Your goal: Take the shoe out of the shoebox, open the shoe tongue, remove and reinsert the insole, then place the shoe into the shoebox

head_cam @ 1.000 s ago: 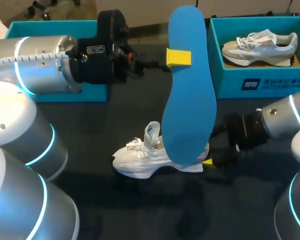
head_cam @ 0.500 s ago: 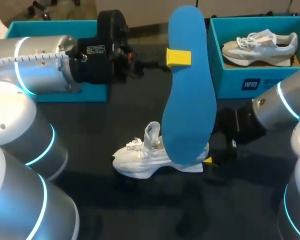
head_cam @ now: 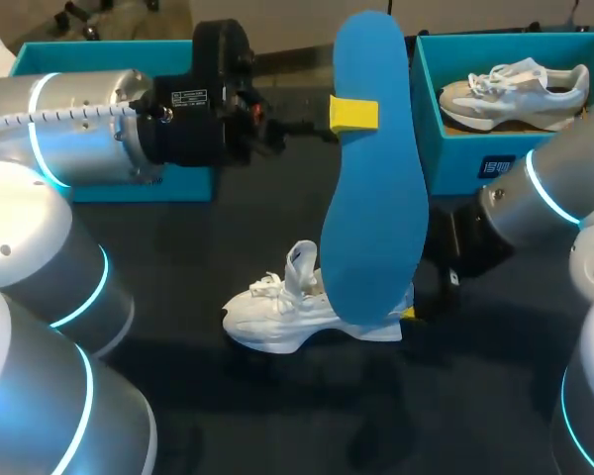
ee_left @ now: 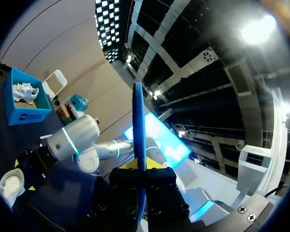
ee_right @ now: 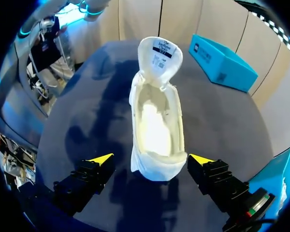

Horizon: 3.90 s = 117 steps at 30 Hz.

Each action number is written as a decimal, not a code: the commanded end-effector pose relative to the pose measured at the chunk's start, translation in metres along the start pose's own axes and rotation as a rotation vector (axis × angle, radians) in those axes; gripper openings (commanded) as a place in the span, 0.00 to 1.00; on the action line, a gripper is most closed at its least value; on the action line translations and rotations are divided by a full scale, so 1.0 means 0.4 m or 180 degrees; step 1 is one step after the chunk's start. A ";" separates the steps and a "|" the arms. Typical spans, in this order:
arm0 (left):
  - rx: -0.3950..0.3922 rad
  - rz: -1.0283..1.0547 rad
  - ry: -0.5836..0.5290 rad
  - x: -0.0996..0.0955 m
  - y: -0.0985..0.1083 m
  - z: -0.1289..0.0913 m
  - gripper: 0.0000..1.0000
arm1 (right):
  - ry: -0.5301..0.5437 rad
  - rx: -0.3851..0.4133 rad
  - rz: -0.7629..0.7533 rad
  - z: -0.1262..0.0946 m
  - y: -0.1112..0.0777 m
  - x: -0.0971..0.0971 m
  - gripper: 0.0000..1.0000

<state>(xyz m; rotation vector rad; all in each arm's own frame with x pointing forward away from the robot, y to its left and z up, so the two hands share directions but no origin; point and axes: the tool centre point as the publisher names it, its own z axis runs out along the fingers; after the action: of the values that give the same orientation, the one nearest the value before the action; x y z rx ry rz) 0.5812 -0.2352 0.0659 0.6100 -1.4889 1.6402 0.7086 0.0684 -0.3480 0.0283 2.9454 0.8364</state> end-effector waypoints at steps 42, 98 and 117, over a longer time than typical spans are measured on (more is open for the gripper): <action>0.0035 0.0002 -0.0007 0.008 0.010 0.005 0.00 | -0.0180 0.1200 0.0523 -0.024 0.042 -0.021 1.00; 0.0035 0.0002 -0.0007 0.008 0.010 0.005 0.00 | 0.0010 0.1082 0.0300 0.091 0.099 -0.126 1.00; 0.0035 0.0002 -0.0007 0.008 0.010 0.005 0.00 | 0.0356 0.1049 0.0194 0.197 0.101 -0.117 0.44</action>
<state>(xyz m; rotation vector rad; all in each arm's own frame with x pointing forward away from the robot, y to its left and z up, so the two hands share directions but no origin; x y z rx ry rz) 0.5812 -0.2352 0.0659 0.6100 -1.4889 1.6402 0.7622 0.1398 -0.3850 0.0924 3.1670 0.3553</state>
